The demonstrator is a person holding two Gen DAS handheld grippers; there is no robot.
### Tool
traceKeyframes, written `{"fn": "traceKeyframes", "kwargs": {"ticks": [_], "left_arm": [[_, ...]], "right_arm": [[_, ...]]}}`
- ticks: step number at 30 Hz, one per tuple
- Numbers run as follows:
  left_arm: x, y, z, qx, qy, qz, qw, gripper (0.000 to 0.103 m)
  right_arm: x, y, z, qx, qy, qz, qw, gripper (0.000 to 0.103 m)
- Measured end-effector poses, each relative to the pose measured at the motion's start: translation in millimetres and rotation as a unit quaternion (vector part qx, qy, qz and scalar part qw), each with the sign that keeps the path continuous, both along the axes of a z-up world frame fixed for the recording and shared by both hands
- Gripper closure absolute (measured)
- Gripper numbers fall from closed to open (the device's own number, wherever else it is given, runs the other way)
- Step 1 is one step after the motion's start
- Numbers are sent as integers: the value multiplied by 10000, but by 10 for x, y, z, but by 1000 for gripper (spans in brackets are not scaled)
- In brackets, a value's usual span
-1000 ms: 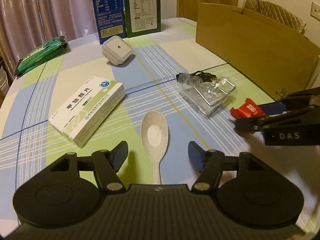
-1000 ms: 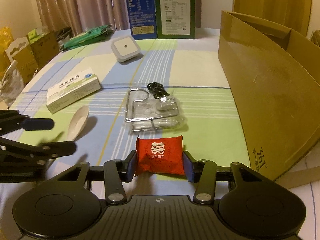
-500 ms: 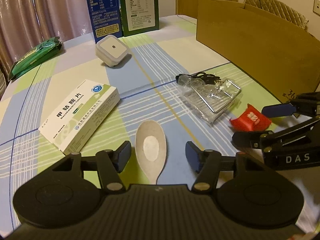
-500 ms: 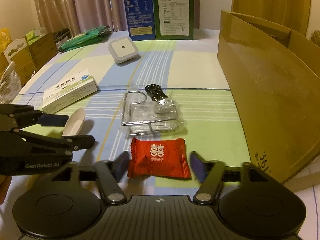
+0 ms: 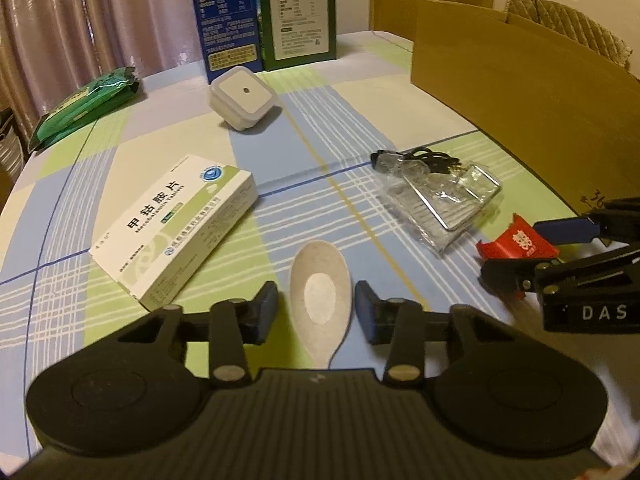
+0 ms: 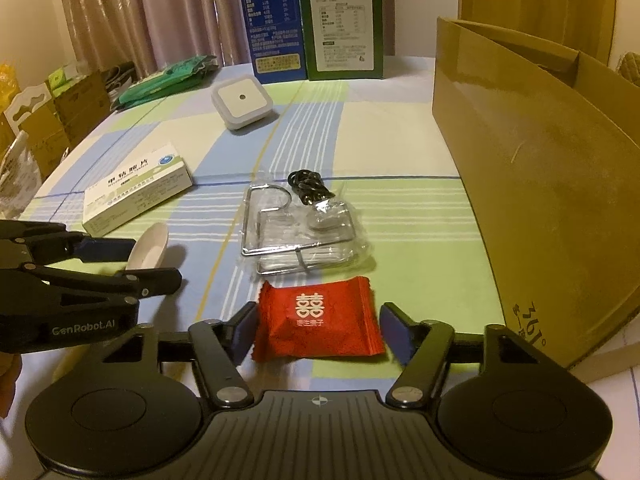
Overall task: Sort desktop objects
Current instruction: 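Carry the spoon and red packet over the cardboard box with both tools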
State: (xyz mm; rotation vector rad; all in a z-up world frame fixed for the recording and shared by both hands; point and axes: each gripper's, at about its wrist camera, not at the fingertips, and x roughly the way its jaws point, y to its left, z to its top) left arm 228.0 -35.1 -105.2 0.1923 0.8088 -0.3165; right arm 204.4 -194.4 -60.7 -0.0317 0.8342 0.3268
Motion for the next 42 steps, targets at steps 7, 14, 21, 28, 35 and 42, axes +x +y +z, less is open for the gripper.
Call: {"fn": "traceKeyframes", "kwargs": {"ticks": [7,14,21,28,35,42], "left_arm": [[0,9,12,17,21,47,10000,76],[-36,-12,40,45,52,12,10000,76],[-64,-20,111,-12,-25,3,10000,76],[-82,-26,181,-62,-54,20,10000,76],[-197,20,267,-221,-31,37,9997,76],[-381,9,425,-341,-75,181,9992,76]], "right_arm": [[24,0,1,18,-7,-26,10000,45],[38,-16,22,82,16,-48,10000,58],[18,-21,63,111,-101,-84,9999,59],[-2,-21,117,105,-270,-102,9995,59],[-43,-32,171,87,-387,-74,9992,59],[-225,-140,321,138,-487,-131,9986,59]]}}
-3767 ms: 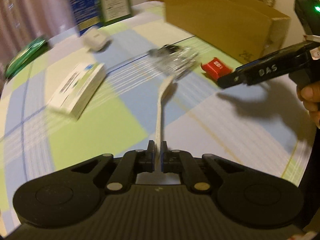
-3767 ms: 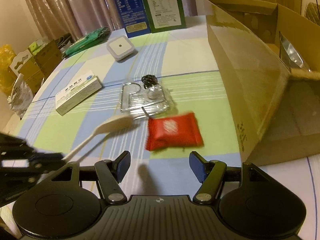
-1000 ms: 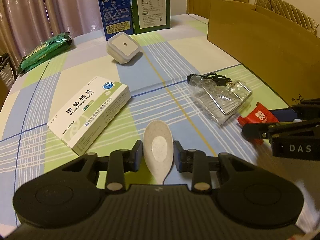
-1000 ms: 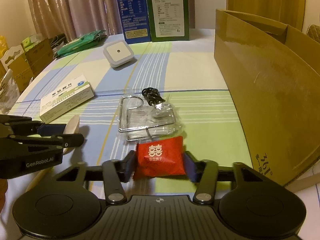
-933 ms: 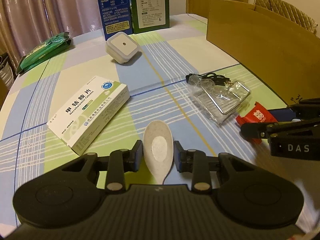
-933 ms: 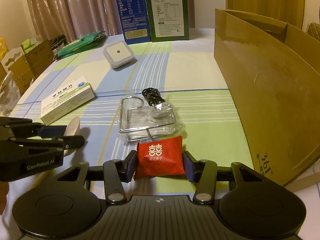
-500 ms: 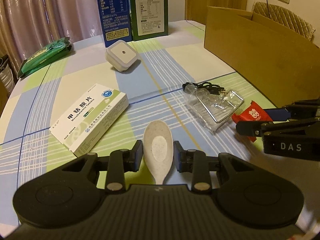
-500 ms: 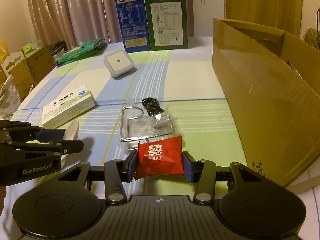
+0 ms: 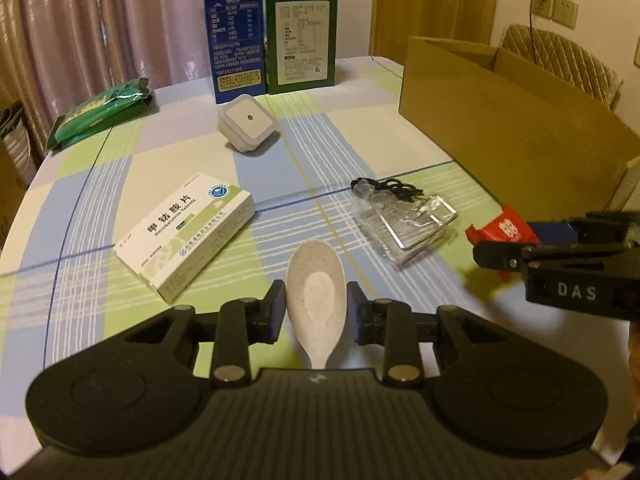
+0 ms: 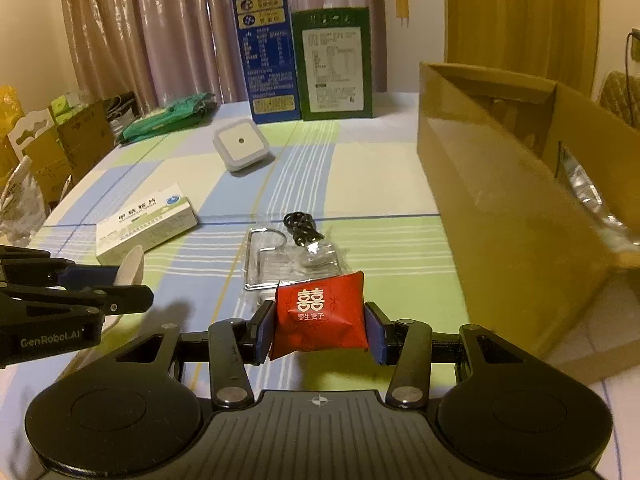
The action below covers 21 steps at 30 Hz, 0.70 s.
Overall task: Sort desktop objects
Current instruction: 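Carry the spoon and red packet over the cardboard box with both tools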
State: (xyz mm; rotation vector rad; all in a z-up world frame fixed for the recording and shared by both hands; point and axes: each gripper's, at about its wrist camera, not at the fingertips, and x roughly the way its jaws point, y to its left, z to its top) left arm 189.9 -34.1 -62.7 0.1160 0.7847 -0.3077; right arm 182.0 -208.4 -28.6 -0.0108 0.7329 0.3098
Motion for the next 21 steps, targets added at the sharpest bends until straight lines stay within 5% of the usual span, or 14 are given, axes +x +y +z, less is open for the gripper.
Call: {"fn": "traceKeyframes", "kwargs": {"ticks": [8,21], "left_arm": [[-360,-128,266,-269,-7,214,9994,76],[-674,-677,959,-334,-440,-158,9983,76]], "right_arm": [[-331,-133,272,146,-67,-154,9998,59],[-604,-598,1007,464,-574,-502,9960,59]]}}
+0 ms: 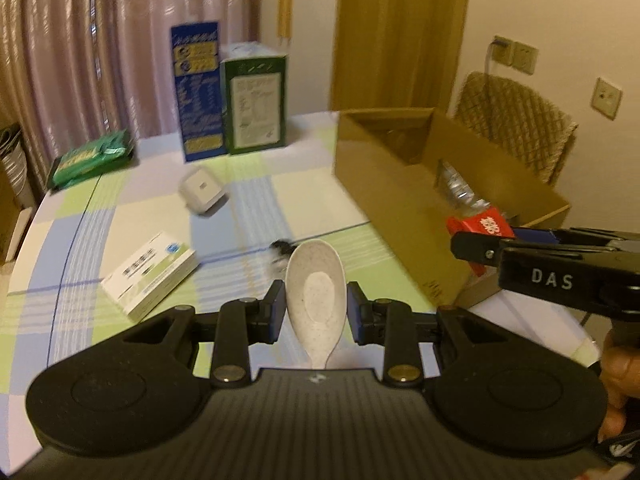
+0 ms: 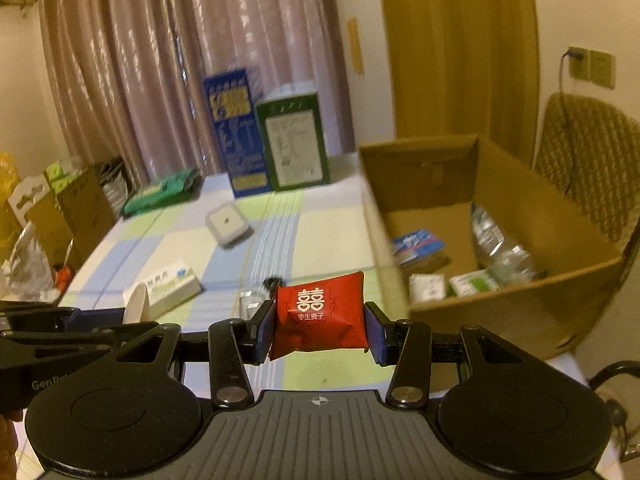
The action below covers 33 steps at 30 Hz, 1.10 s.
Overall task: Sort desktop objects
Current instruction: 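Carry the spoon and red packet over the cardboard box with both tools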
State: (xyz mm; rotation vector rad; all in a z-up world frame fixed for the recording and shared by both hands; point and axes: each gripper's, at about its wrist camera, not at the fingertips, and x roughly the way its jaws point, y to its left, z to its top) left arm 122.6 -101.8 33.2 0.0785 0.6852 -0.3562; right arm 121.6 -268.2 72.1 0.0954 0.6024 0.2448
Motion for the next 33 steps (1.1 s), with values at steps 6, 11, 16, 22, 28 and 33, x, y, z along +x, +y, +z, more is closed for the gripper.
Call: {"fn": "traceKeyframes", "kwargs": {"ticks": [6,11,16,22,28,33], "left_arm": [[42,-392,236,-126,-54,-273,9995,76],[110,-749,374,-183,-90,-506,9985,76],[234,-1077,436,-265,-50,-678,9973,76],[413,-1435,440,-317,16,-839,9960,76],[663,-1630,435,-458,90,-858,9952,76],[854,-1732,420,-534,136,-841,9949,76]], "right_arm": [[-33,-340,280,40,-159,-218,9996,59],[19,-688,440,58,-235,-439,9987,59],[132,-1024,515,39,-238,-597,9979,59],[300,-1338,520,20,-176,-724,9972,59],[481,-1547,466,-5,-53,-787,9969,59],[659,-1624,420,-28,22,-794,9968,59]]}}
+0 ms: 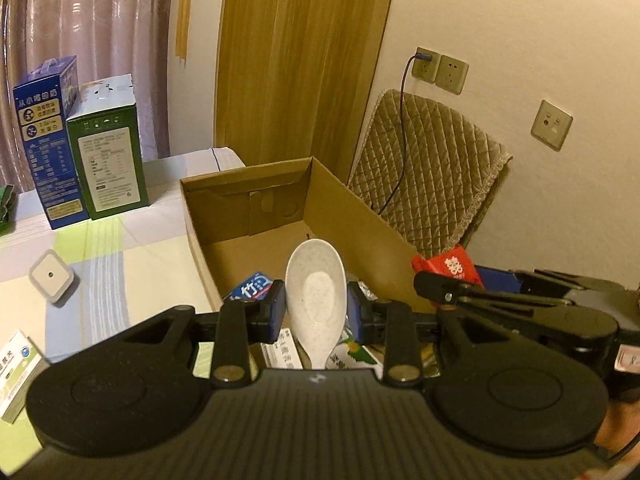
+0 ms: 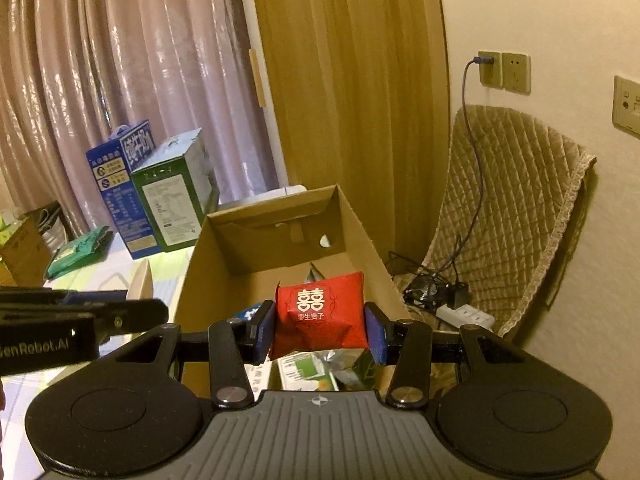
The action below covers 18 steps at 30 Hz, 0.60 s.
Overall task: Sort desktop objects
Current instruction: 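Carry the spoon and red packet over the cardboard box with both tools, then open left tool to drop the spoon while right tool releases the red packet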
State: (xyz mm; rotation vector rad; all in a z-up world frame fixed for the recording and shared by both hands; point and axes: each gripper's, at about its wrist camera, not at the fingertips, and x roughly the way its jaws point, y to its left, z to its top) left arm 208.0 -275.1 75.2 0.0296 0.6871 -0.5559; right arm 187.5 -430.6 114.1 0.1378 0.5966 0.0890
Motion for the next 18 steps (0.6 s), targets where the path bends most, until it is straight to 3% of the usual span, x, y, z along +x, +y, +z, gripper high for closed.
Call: {"fn": "traceKeyframes", "kwargs": {"ticks": [18], "left_arm": [[461,-111,-63,-515,142,286,9982,76]], "right_arm": [[443,1,-32,-226,24,57,9997,59]]}}
